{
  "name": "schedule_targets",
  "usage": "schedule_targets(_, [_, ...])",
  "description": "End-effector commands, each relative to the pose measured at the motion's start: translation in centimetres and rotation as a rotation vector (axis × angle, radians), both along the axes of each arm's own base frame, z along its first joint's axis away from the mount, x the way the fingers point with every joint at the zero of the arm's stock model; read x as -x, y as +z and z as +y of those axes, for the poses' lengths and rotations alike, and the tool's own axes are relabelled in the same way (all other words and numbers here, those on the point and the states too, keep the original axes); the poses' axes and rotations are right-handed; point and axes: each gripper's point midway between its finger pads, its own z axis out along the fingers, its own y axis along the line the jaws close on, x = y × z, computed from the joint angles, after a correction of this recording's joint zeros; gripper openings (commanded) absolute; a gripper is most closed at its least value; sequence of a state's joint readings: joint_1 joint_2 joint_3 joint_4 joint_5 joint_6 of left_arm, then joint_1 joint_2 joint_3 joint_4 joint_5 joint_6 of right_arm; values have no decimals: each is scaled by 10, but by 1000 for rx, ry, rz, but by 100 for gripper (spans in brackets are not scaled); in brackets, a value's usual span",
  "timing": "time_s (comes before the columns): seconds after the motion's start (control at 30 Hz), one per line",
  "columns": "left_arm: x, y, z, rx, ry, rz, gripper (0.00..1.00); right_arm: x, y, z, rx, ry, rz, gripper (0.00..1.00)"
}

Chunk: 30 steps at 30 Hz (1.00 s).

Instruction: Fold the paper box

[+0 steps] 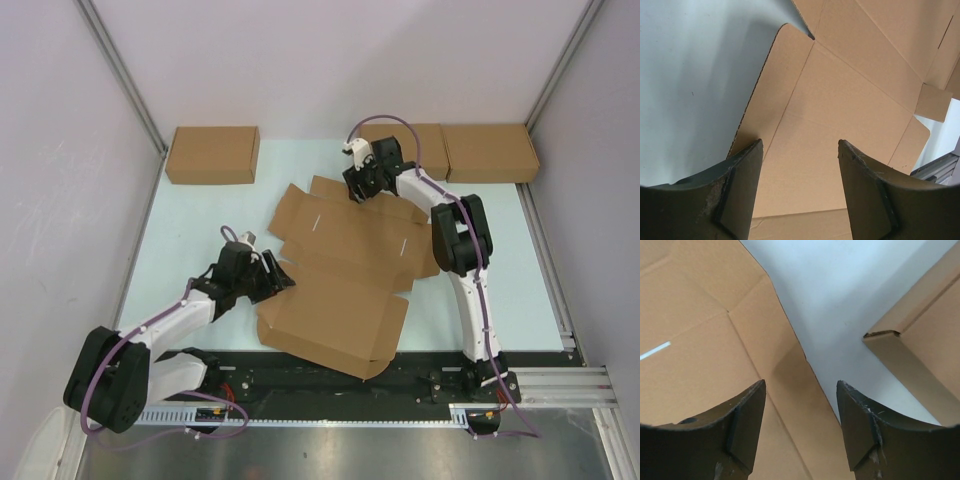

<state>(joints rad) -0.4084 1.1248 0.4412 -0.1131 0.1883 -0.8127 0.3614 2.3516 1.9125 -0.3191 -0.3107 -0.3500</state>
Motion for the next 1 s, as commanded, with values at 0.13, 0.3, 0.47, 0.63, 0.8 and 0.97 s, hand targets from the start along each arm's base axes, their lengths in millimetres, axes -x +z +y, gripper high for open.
schedule_targets(0.13, [-6,11,-5,35,2,-42,67,-9,4,13,-37,42,-6,52])
schedule_targets(0.3, [-6,11,-7,42,-2,-39,67,0,8,27,-47,77,5,35])
schedule_targets(0.47, [-6,15,-6,46,8,-55,67,18,15,39,-12,100,3,16])
schedule_targets(0.63, [-3,10,-7,64,13,-42,67,40,37,49,53,99,-52,13])
schedule_targets(0.8, [3,-2,-12,91,25,-19,66,74,39,60,83,124,-35,13])
schedule_targets(0.97, [6,-15,-13,83,34,9,66,89,28,57,117,102,-17,25])
